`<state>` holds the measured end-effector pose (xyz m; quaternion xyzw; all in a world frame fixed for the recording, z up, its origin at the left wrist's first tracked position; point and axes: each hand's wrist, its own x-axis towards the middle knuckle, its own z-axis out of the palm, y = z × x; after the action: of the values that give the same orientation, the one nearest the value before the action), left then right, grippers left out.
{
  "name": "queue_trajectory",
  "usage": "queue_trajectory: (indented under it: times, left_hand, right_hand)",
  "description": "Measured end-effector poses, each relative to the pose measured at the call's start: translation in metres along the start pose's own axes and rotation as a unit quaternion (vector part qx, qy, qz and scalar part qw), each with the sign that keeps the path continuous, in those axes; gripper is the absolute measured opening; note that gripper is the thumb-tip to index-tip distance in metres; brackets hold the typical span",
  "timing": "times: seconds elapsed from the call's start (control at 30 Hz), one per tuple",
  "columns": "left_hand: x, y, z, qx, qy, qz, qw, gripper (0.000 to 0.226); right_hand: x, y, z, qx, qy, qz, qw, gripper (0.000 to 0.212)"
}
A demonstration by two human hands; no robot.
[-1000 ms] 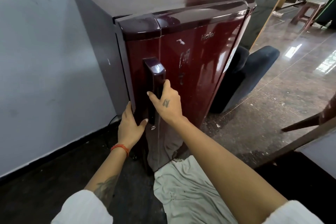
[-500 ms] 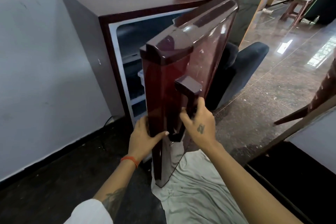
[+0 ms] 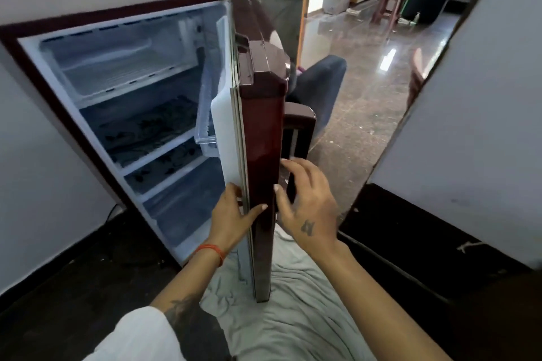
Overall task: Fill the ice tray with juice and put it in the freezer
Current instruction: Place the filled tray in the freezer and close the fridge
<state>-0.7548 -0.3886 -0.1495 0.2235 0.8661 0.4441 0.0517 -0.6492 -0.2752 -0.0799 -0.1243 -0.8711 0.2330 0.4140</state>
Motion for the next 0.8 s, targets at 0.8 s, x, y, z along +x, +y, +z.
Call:
queue_trajectory:
  times: [0.8]
  left_hand:
    - [0.117, 0.173, 0.153, 0.257, 0.016, 0.295, 0.92, 0.097]
  right_hand:
    - [0.095, 0.207, -0.106, -0.185, -0.262, 0.132, 0.938, 0.069]
